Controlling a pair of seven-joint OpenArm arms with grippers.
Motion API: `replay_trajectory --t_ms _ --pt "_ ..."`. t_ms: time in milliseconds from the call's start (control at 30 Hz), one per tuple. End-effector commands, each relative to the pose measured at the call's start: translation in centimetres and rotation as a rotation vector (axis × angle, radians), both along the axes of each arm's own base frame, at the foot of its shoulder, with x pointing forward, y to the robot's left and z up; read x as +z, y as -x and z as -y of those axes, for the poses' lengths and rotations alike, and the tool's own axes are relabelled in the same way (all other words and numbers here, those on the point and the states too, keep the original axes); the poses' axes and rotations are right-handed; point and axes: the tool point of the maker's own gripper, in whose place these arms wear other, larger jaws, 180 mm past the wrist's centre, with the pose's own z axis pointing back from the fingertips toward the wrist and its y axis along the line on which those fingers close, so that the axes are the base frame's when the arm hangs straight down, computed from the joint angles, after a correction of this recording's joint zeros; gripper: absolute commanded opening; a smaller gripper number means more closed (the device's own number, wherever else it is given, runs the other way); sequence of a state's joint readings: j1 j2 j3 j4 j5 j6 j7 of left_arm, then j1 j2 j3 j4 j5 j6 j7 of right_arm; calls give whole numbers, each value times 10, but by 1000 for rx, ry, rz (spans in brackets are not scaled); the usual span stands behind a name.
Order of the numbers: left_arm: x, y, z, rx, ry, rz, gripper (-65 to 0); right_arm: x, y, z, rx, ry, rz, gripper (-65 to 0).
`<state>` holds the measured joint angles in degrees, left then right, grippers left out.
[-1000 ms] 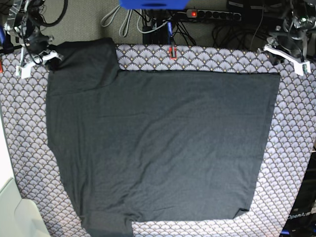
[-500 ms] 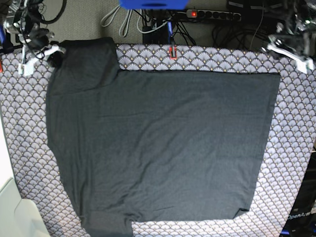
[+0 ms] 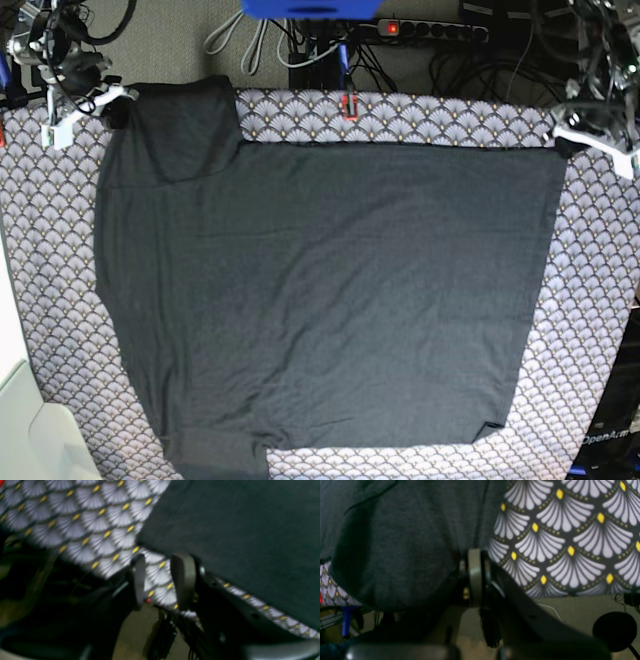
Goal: Fold the T-shirt properly
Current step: 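Grasp the shoulder corners with the right and left grippers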
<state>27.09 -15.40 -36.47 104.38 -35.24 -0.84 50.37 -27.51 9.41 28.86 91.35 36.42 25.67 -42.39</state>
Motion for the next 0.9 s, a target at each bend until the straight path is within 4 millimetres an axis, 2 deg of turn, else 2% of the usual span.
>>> replay_trajectory --t_ms 0,200,267,467,867 --pt "7 -7 -8 7 -18 27 -442 -13 19 2 21 26 -102 -650" --pt "-24 -14 -24 81 43 -20 -442 -12 20 4 17 29 -103 -650" --pt "-28 -16 -24 85 53 -22 -442 -12 20 4 17 29 -103 -650" --pt "-22 -31 -23 47 47 14 -442 -12 20 4 18 30 -104 -650" --pt "-44 -32 -29 94 94 -23 -442 -12 19 4 20 31 -102 -650"
